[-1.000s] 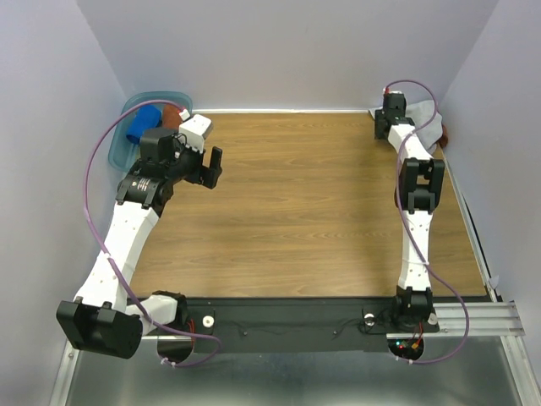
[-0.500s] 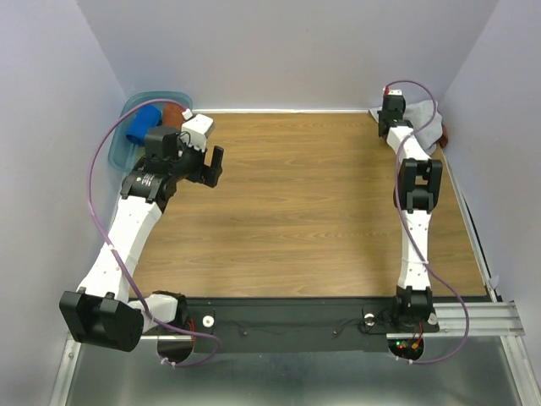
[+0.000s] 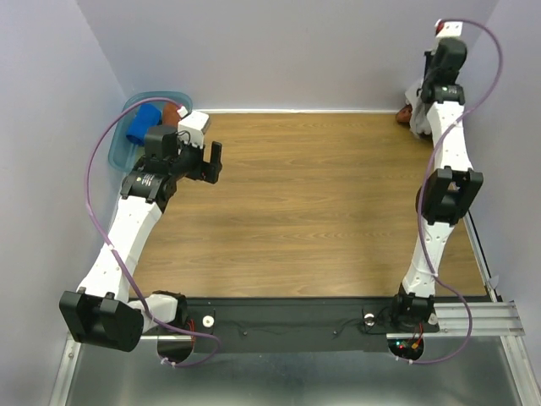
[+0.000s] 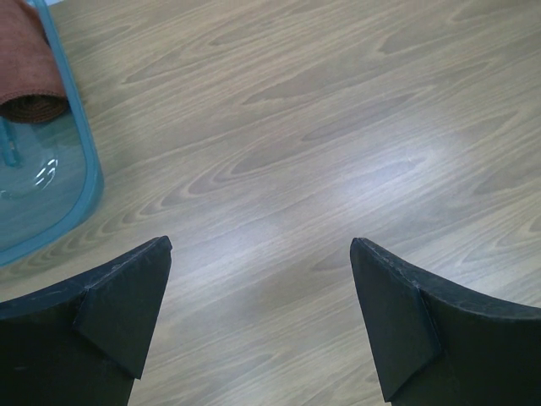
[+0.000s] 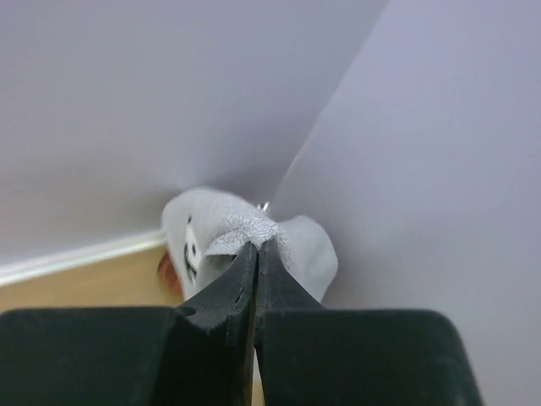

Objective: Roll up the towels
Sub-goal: Grab a towel with the right arm, then move the towel to the center of the board

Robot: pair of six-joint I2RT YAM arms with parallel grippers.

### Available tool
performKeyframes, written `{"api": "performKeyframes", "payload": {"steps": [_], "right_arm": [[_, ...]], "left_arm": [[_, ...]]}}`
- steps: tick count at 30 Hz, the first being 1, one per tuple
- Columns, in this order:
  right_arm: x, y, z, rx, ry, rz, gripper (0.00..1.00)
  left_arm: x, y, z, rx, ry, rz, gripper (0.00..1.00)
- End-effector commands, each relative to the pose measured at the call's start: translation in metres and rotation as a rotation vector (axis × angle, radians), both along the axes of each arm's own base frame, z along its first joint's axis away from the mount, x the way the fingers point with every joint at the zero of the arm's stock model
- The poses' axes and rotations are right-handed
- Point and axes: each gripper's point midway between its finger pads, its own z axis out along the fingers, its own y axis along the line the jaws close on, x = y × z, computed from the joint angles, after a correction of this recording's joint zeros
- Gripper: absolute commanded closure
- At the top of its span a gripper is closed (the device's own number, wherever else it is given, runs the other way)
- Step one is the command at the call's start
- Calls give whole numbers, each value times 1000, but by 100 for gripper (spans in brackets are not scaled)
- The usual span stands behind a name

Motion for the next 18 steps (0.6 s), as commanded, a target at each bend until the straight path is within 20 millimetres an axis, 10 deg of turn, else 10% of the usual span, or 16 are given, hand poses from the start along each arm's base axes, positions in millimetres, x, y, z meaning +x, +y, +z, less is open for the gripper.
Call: {"api": "performKeyframes", "payload": {"steps": [1, 8, 18], "right_arm": [[-31, 12, 135, -70, -270, 45, 99], [-92, 65, 228, -32, -435, 259, 99], [-197, 231, 195, 307, -261, 956, 99]], "left_arm": [[11, 11, 50, -40, -146, 107, 1], [4, 8, 77, -118, -233, 111, 1], [-6, -1, 112, -306, -235, 107, 12]]}}
